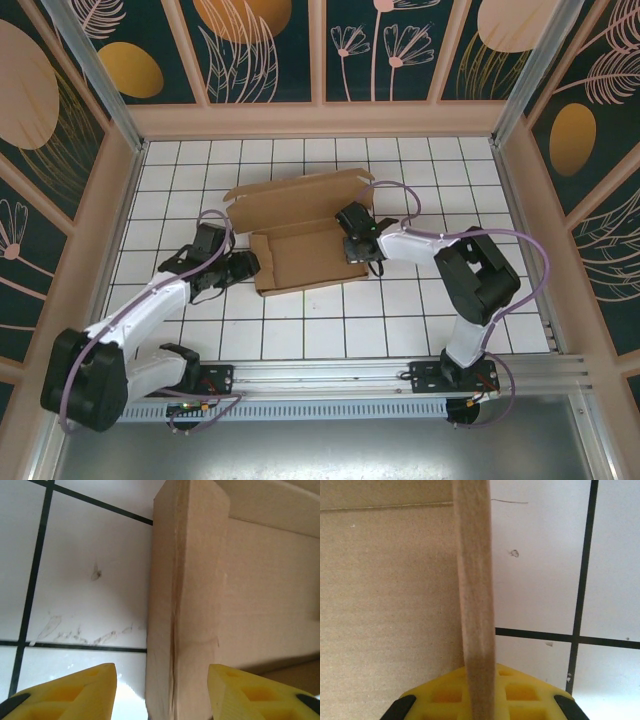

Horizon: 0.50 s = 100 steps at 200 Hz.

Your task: Fold the paper box

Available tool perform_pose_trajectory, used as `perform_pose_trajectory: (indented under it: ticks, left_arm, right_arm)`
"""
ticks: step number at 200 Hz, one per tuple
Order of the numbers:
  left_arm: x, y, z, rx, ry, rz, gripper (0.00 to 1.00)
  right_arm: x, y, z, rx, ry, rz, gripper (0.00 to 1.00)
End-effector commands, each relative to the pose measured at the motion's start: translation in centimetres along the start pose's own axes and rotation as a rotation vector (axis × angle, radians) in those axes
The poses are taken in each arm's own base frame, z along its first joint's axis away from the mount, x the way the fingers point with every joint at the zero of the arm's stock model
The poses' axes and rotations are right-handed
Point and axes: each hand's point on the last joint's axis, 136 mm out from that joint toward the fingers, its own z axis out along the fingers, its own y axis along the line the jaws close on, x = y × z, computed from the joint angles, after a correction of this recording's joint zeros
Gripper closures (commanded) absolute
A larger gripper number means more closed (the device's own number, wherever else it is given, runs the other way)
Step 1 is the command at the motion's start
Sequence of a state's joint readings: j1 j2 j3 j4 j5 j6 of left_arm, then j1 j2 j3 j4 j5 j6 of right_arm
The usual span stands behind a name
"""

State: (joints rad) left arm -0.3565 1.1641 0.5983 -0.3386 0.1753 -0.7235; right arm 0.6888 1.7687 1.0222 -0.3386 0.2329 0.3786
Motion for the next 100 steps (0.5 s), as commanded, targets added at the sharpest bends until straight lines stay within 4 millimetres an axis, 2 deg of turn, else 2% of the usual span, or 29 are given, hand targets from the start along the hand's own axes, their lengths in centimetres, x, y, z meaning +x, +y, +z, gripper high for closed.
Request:
perform_pose_trajectory:
  ticks: [1,34,75,86,100]
  left_arm:
    - [-1.3,-1.4,1.0,0.053,-0.040,0.028,0.51]
    - [-1.0,-0.8,2.9,0.037,-0.014,0.023,0.59]
    - [-0.7,-1.5,4.5,0.025,0.011,0.052,0.57]
    - [-0.3,-0.7,5.2,-0.027,0.028,0.048,0.57]
    - [0.3,0.7,6.0,-0.108,0.053,0.046,0.63]
  right_arm:
    - [0.3,0.7,0.1,-0.037,-0.014,0.039,1.00]
    - [0.8,0.7,0.3,-0.032,-0.011,0.032,1.00]
    - [1.2,0.9,0.7,-0.034,-0.001,0.033,1.00]
    - [1.2,0.9,0.7,-0.032,-0.003,0.036,1.00]
    - [1.0,0.9,0.6,-0.027,-0.010,0.045,1.00]
